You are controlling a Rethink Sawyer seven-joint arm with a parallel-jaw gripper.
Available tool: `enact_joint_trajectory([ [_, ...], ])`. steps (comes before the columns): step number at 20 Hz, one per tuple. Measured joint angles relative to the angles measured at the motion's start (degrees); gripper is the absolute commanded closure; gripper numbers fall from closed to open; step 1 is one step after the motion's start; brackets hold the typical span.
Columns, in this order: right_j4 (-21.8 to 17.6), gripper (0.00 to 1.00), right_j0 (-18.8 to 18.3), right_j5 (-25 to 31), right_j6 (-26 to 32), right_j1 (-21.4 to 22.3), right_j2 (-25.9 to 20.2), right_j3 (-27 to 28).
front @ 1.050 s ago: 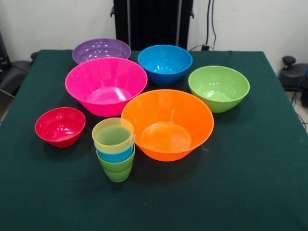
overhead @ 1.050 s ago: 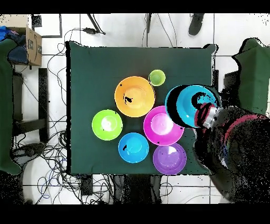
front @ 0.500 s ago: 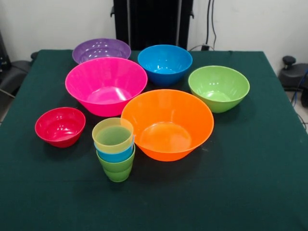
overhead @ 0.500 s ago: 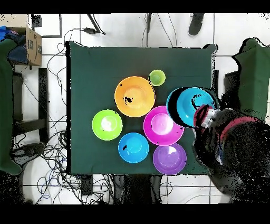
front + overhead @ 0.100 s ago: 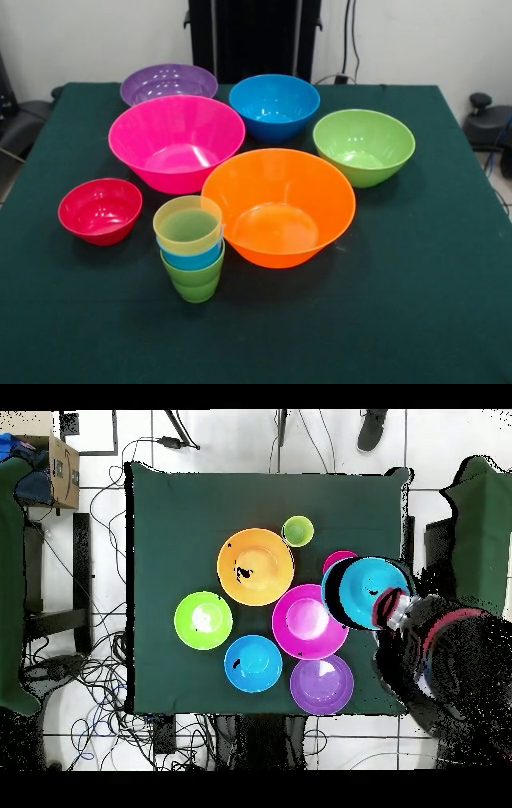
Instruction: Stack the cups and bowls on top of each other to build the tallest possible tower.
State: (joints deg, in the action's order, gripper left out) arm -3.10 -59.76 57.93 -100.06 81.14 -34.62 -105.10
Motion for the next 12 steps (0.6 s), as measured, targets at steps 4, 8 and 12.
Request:
enact_joint_trajectory([
  [4, -0.71, 1.0, -1.42, -2.71, 0.0, -1.28, -0.56, -1.11],
  [8, -1.36, 1.0, -2.39, -5.54, 0.0, -2.38, -1.23, -2.02],
  [12, -1.67, 1.0, -4.05, -9.47, 0.0, -3.75, -2.39, -3.6],
])
